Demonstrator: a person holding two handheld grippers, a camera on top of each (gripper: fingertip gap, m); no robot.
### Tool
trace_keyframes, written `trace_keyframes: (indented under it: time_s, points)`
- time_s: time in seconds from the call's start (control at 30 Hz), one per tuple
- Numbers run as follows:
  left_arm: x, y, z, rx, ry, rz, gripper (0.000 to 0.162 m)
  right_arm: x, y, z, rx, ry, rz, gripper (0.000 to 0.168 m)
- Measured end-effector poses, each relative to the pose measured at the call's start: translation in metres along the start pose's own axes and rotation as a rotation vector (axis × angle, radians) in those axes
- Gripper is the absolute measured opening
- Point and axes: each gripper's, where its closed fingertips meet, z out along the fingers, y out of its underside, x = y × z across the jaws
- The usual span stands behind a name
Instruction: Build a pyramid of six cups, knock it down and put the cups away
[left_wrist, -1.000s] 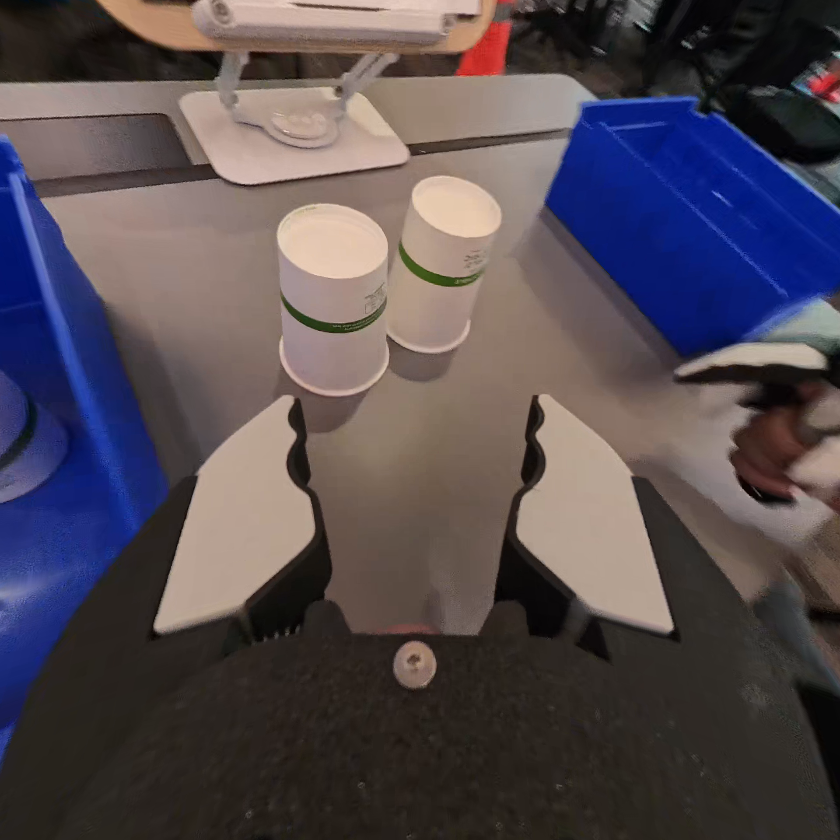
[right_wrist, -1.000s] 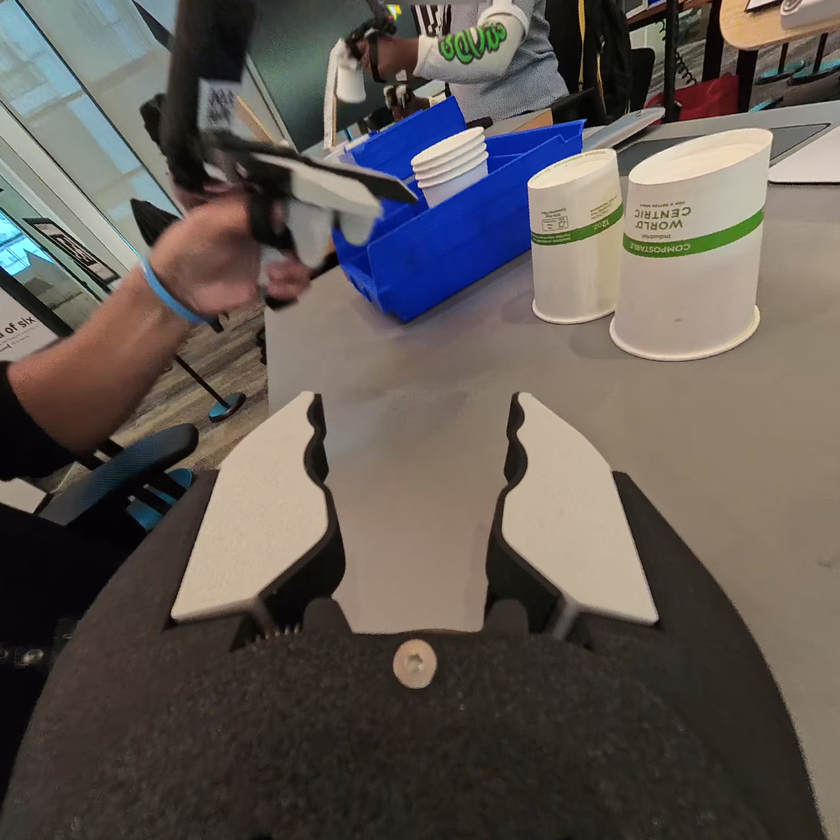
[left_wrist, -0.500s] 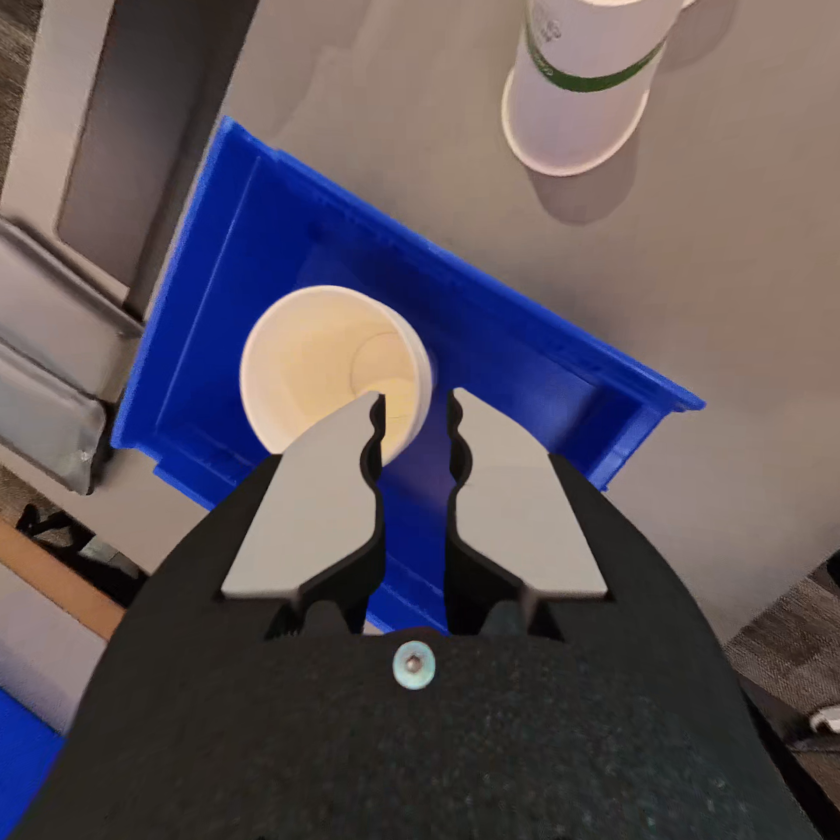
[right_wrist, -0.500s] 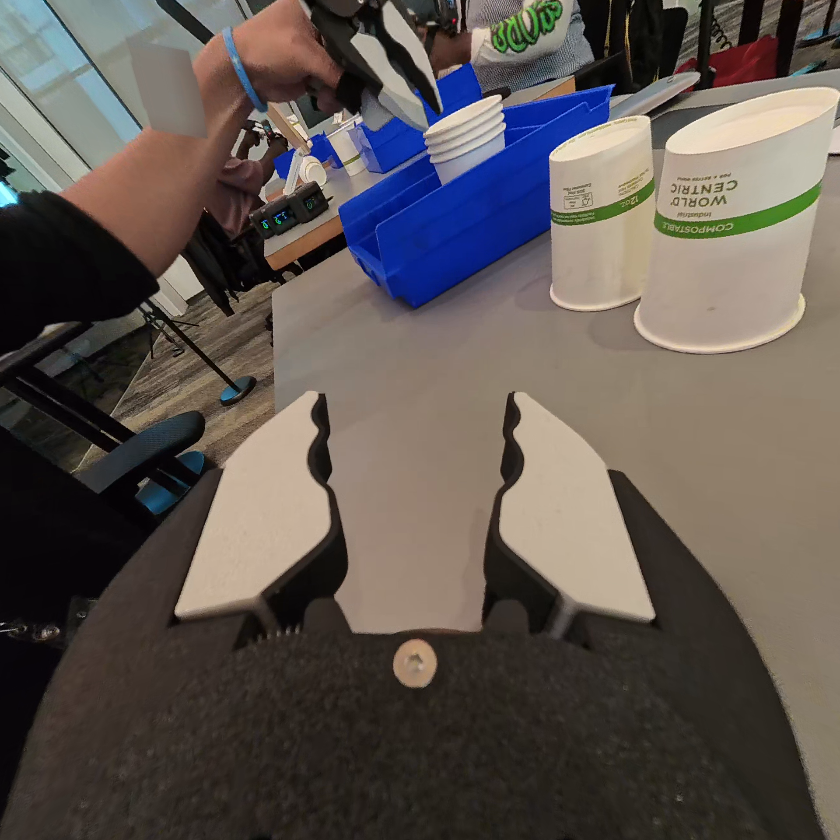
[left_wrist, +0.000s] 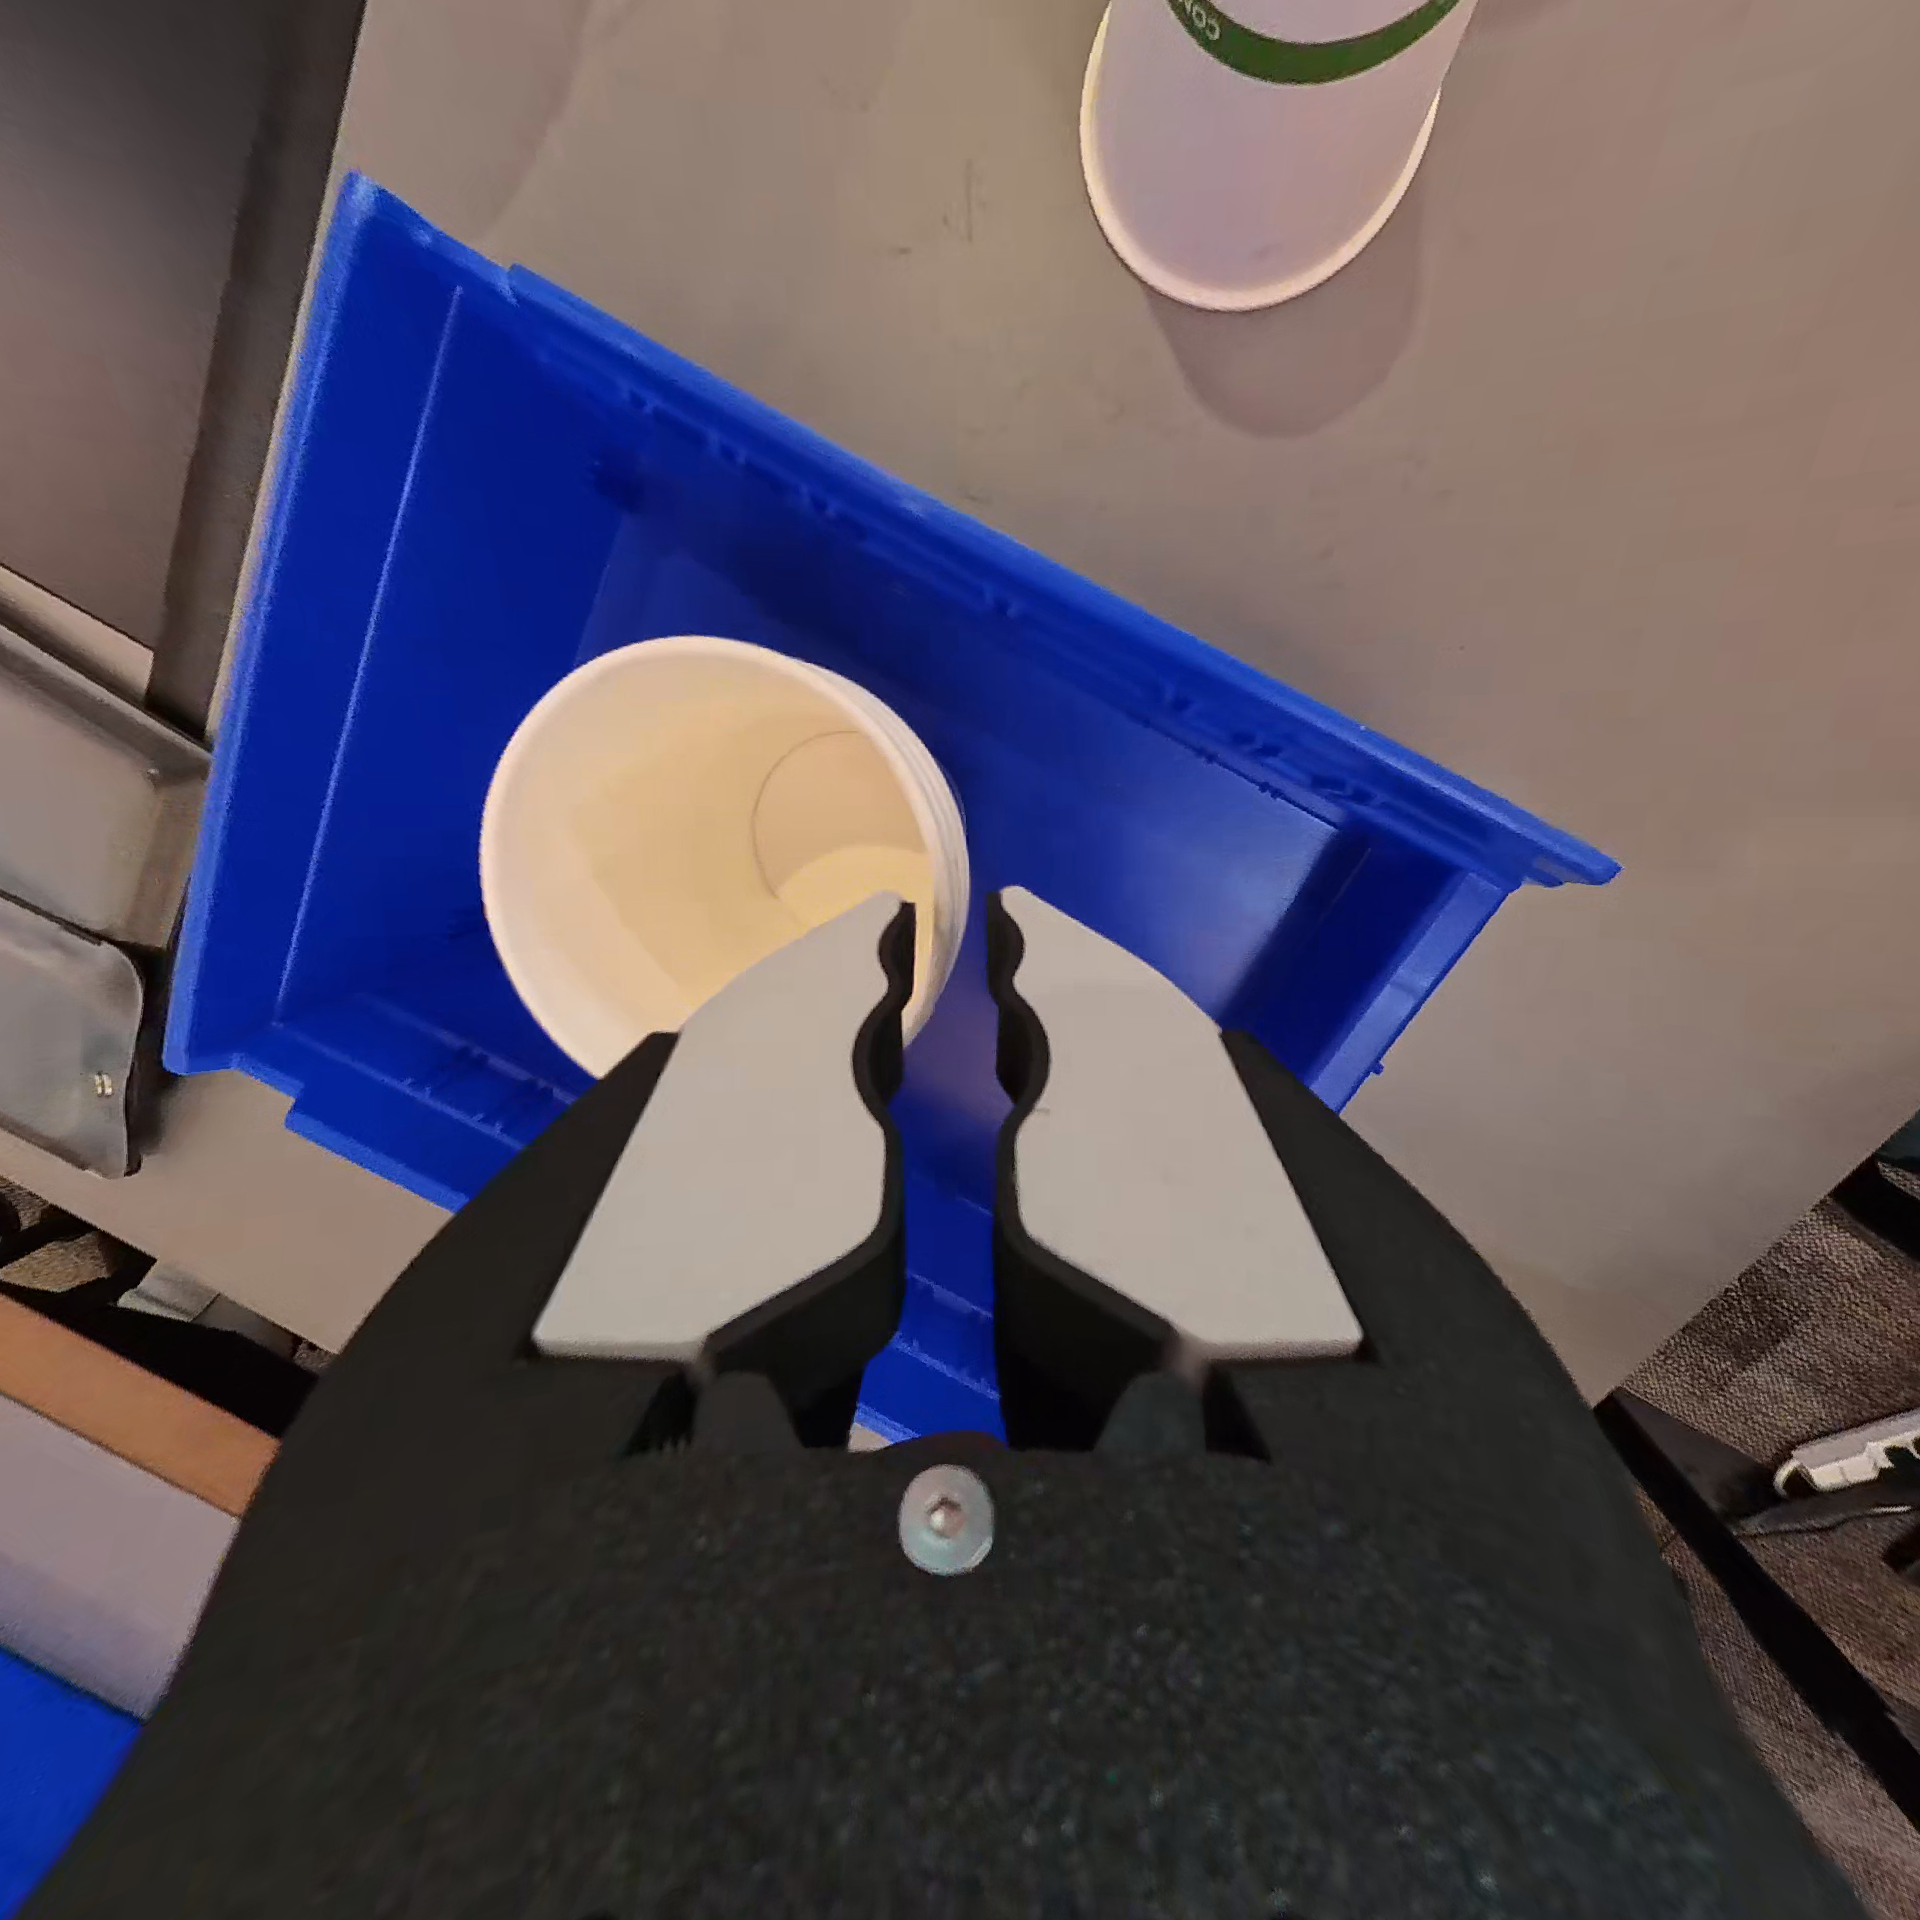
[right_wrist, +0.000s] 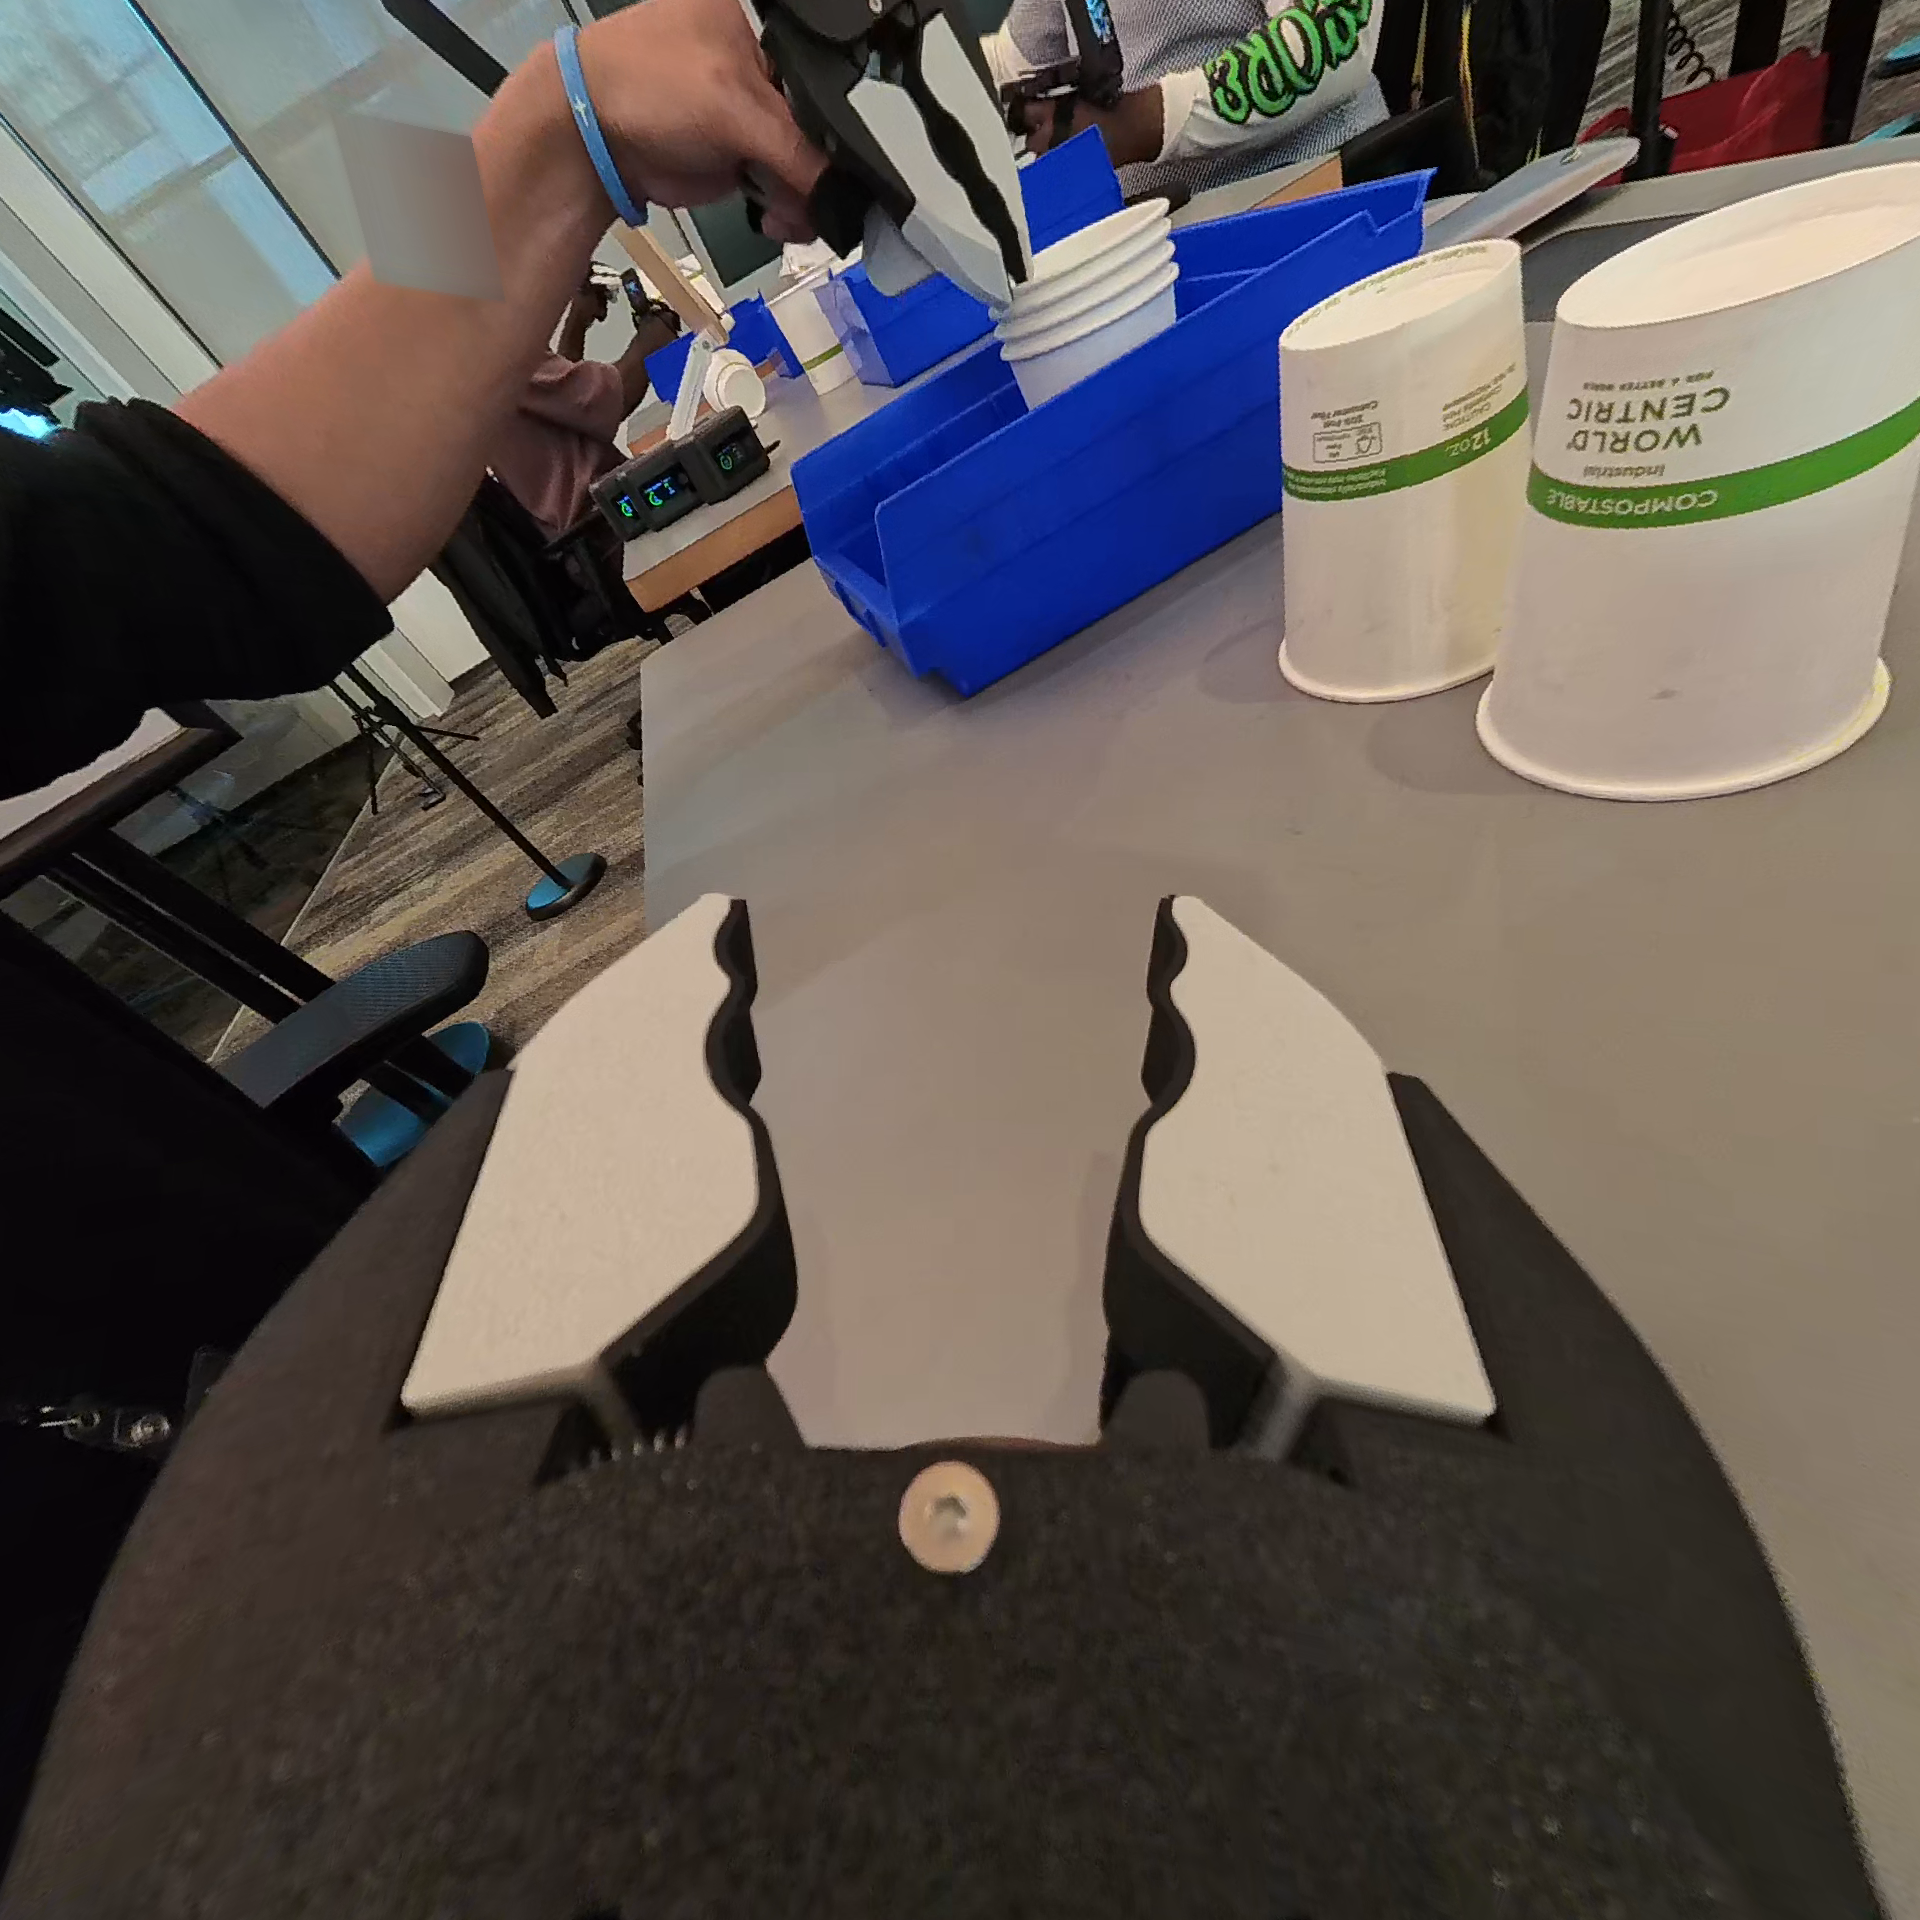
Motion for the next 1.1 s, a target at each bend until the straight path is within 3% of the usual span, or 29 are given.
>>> trace_keyframes:
  time_s: [0.1, 0.43, 0.9, 1.1]
  points:
    - [-0.002, 0.004, 0.002, -0.022, -0.005, 0.005, 0.004, -0.001, 0.0, 0.0, -0.002, -0.004, 0.003, 0.072]
    - [-0.008, 0.002, -0.009, -0.033, -0.018, 0.007, 0.003, 0.001, 0.001, 0.0, -0.007, 0.001, 0.006, 0.07]
    - [0.001, -0.032, -0.071, 0.094, -0.08, 0.078, 0.003, 0.0, 0.003, 0.002, -0.01, -0.004, 0.015, 0.069]
    - [0.006, -0.061, -0.128, 0.298, -0.176, 0.081, 0.003, 0.002, 0.0, 0.006, 0.01, -0.005, 0.032, 0.069]
